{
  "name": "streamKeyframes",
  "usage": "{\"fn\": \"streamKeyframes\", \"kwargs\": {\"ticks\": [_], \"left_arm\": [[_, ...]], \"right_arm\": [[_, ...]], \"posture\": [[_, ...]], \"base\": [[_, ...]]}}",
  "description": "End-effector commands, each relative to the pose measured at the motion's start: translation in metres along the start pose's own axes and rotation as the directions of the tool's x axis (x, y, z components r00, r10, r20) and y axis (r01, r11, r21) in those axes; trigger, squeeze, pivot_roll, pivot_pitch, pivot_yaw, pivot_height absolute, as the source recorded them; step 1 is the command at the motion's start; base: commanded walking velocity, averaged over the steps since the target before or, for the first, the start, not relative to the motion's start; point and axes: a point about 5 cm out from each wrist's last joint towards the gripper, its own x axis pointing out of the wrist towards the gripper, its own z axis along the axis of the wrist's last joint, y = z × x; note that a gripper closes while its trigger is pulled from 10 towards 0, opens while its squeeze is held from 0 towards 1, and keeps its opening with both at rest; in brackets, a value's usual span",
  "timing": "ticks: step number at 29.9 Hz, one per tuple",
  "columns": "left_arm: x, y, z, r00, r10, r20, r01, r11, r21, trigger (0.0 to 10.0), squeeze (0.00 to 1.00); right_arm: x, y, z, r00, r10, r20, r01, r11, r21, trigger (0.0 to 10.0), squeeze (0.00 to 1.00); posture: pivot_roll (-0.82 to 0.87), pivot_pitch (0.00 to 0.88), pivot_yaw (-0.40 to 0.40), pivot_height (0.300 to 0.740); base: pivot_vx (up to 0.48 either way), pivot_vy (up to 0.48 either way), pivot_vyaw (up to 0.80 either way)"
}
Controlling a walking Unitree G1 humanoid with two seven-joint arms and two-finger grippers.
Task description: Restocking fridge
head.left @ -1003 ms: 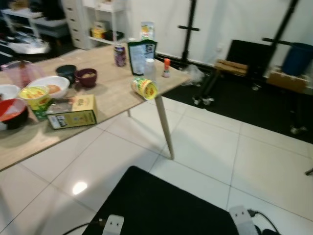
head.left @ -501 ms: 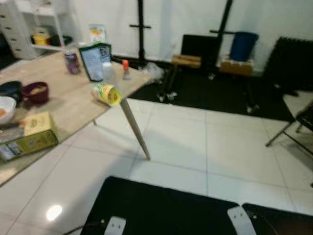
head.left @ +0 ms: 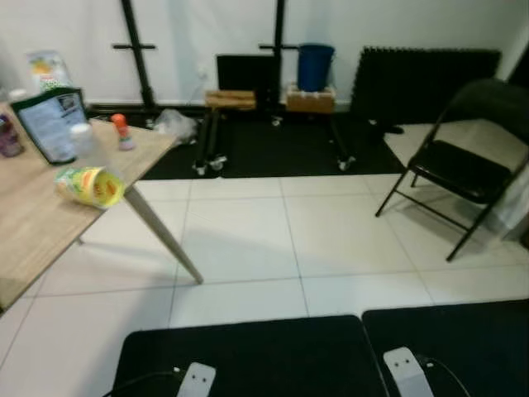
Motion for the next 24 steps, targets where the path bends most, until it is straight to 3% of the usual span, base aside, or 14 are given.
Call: {"fn": "streamKeyframes", "kwargs": {"ticks": [1, 24], "left_arm": [[0.0008, -0.0037, 0.0036, 1.000, -0.011, 0.007, 0.011, 1.000, 0.021, 10.0, 0.00], [0.0006, -0.0055, 0.0020, 1.000, -0.010, 0.012, 0.010, 1.000, 0.028, 10.0, 0.00]], "right_arm": [[-0.0008, -0.0065, -0.0045, 1.000, -0.015, -0.013, 0.015, 1.000, -0.002, 10.0, 0.00], [-0.0009, -0.0041, -0.0075, 1.000, -0.009, -0.017, 0.009, 1.000, -0.007, 10.0, 0.00]], "posture": [[-0.03, 0.000, -0.034, 0.740], [-0.03, 0.000, -0.030, 0.740]], "base": [[0.000, 0.000, -0.77], [0.000, 0.000, -0.77]]}}
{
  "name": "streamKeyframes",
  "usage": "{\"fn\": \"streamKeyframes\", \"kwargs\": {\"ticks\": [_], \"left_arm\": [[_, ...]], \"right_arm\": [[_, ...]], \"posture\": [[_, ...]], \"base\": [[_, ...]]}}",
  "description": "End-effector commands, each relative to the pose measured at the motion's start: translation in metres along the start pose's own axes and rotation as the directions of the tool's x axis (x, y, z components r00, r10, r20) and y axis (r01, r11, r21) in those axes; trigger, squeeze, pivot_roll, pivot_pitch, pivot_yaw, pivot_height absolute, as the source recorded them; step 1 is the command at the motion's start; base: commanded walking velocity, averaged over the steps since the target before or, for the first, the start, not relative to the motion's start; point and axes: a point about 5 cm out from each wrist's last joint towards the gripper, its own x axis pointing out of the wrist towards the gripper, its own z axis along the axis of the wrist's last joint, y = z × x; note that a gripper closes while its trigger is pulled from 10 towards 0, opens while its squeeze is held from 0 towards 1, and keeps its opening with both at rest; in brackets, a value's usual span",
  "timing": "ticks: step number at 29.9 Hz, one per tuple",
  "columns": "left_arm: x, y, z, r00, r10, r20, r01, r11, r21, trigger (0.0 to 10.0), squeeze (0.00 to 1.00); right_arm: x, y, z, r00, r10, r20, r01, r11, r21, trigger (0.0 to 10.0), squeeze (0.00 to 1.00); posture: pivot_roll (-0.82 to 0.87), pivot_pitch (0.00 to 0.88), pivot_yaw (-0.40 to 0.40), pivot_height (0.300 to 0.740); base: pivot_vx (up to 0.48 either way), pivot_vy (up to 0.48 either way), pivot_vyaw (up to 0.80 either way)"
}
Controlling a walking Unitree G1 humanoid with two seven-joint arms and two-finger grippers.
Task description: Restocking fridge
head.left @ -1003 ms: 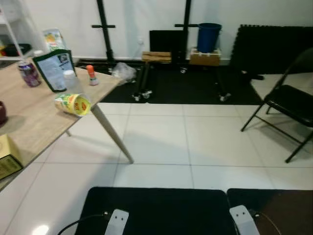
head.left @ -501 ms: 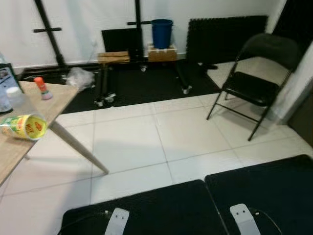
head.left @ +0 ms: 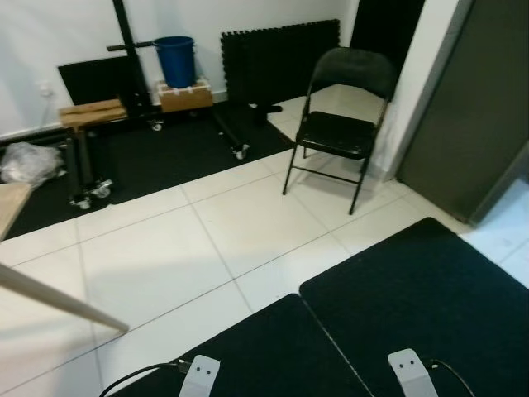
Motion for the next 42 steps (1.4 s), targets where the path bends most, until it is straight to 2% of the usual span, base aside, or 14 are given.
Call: {"fn": "streamKeyframes", "kwargs": {"ticks": [1, 32, 42], "left_arm": [[0.0006, -0.0029, 0.0016, 1.000, -0.005, 0.000, 0.005, 1.000, 0.015, 10.0, 0.00], [0.0006, -0.0025, 0.0022, 1.000, -0.005, -0.001, 0.005, 1.000, 0.029, 10.0, 0.00], [0.0006, -0.0017, 0.0028, 1.000, 0.000, 0.001, 0.000, 0.999, 0.037, 10.0, 0.00]], "right_arm": [[-0.0001, -0.0012, -0.0005, 1.000, -0.001, -0.002, 0.001, 1.000, -0.003, 10.0, 0.00], [0.0000, -0.0004, 0.0015, 1.000, -0.001, 0.006, 0.001, 1.000, -0.005, 10.0, 0.00], [0.0001, 0.0009, 0.0014, 1.000, 0.005, 0.004, -0.004, 1.000, -0.018, 10.0, 0.00]], "posture": [[-0.03, 0.000, -0.031, 0.740], [-0.03, 0.000, -0.022, 0.740], [-0.04, 0.000, -0.019, 0.740]], "base": [[0.000, 0.000, -0.77], [0.000, 0.000, -0.78], [0.000, 0.000, -0.16]]}}
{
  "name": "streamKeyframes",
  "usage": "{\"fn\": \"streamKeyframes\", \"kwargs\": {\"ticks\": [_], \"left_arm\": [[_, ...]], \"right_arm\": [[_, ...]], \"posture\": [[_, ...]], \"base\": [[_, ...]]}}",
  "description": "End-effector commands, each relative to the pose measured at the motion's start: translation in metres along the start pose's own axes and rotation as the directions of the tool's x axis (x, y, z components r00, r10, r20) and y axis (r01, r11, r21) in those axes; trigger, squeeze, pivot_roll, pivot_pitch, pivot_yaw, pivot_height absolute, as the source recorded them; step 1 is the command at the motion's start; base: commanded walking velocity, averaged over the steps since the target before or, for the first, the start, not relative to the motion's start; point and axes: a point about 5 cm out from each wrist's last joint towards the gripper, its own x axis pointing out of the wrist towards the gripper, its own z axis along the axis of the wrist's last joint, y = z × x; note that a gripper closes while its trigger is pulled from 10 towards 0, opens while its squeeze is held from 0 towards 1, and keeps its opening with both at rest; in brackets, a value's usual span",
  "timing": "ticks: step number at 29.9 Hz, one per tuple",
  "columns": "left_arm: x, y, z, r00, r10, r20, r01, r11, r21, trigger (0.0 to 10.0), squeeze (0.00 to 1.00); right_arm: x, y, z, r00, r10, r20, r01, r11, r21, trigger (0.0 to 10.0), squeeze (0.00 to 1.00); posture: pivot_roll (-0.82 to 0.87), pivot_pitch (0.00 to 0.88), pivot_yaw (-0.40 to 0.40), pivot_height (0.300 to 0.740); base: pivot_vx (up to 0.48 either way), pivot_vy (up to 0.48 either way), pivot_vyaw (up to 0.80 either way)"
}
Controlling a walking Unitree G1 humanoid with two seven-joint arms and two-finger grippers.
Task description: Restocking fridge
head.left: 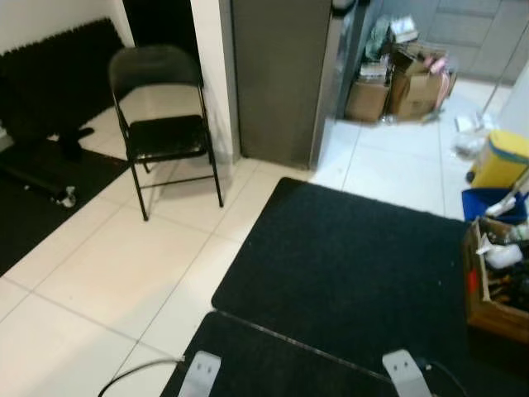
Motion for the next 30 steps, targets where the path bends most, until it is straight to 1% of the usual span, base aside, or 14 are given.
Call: {"fn": "streamKeyframes", "kwargs": {"ticks": [1, 21, 28, 30], "left_arm": [[0.0003, -0.0016, 0.0011, 1.000, -0.002, 0.002, 0.002, 1.000, 0.002, 10.0, 0.00], [0.0007, -0.0010, 0.0040, 1.000, 0.001, 0.007, -0.001, 1.000, 0.017, 10.0, 0.00], [0.0007, -0.0014, 0.0039, 1.000, -0.003, 0.007, 0.003, 1.000, 0.018, 10.0, 0.00], [0.0006, -0.0013, 0.0036, 1.000, -0.003, 0.007, 0.003, 1.000, 0.019, 10.0, 0.00]], "right_arm": [[-0.0003, -0.0001, -0.0040, 1.000, 0.003, -0.015, -0.003, 1.000, -0.007, 10.0, 0.00], [-0.0002, 0.0010, -0.0028, 1.000, 0.013, -0.011, -0.013, 1.000, -0.014, 10.0, 0.00], [-0.0001, 0.0012, -0.0019, 1.000, 0.015, -0.008, -0.015, 0.999, -0.048, 10.0, 0.00], [-0.0001, 0.0018, -0.0020, 1.000, 0.015, -0.007, -0.015, 0.998, -0.054, 10.0, 0.00]], "posture": [[-0.04, 0.000, -0.019, 0.740], [-0.04, 0.000, -0.026, 0.740], [-0.04, 0.000, -0.027, 0.740], [-0.04, 0.000, -0.026, 0.740]], "base": [[0.000, 0.000, -0.80], [0.000, 0.000, -0.80], [0.000, 0.000, -0.80], [0.000, 0.000, 0.00]]}}
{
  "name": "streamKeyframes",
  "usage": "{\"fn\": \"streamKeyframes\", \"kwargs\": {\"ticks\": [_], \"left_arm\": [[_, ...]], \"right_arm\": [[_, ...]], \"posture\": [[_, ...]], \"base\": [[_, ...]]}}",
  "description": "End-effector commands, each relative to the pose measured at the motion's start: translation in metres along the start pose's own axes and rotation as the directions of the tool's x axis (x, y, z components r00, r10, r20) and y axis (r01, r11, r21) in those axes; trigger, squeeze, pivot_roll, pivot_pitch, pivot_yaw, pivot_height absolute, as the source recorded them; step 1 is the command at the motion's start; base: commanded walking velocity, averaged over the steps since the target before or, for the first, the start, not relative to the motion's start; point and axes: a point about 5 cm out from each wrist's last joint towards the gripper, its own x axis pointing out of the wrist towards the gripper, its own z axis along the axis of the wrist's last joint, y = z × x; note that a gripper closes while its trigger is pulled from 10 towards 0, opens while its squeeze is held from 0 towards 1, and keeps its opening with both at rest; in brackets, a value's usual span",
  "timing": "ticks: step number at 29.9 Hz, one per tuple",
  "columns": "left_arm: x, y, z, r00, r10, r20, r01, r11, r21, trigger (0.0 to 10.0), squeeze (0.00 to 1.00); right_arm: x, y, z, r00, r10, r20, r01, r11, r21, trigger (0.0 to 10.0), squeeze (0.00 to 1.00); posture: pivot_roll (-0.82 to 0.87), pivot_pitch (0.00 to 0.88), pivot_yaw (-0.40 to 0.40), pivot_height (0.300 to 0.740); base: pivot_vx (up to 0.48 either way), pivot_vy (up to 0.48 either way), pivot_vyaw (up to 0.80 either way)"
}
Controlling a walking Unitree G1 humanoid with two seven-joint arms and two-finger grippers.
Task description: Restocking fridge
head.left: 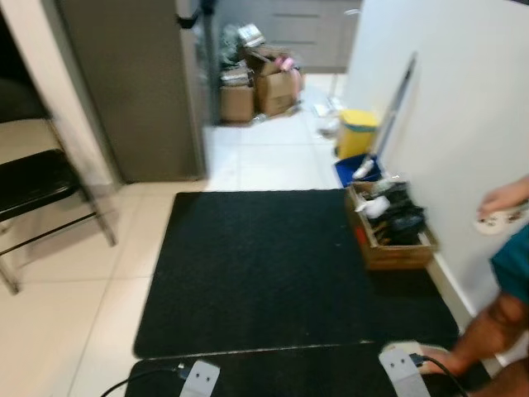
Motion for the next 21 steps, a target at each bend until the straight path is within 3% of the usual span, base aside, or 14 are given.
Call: {"fn": "streamKeyframes", "kwargs": {"ticks": [1, 12, 21], "left_arm": [[0.0004, -0.0019, 0.0016, 1.000, -0.005, 0.003, 0.005, 1.000, 0.008, 10.0, 0.00], [0.0002, -0.0057, -0.0028, 0.999, -0.029, -0.021, 0.029, 0.999, 0.023, 10.0, 0.00], [0.0003, -0.0048, -0.0023, 0.999, -0.026, -0.023, 0.026, 1.000, 0.010, 10.0, 0.00]], "right_arm": [[-0.0002, -0.0027, 0.0002, 1.000, -0.009, 0.003, 0.009, 1.000, -0.005, 10.0, 0.00], [-0.0003, -0.0015, -0.0010, 1.000, -0.005, 0.002, 0.005, 0.999, -0.032, 10.0, 0.00], [-0.0002, -0.0006, -0.0011, 1.000, -0.002, 0.003, 0.002, 0.999, -0.041, 10.0, 0.00]], "posture": [[-0.04, 0.000, -0.025, 0.740], [-0.04, 0.000, -0.024, 0.740], [-0.04, 0.000, -0.020, 0.740]], "base": [[0.000, 0.000, 0.00], [0.000, 0.000, 0.00], [0.000, -0.452, 0.00]]}}
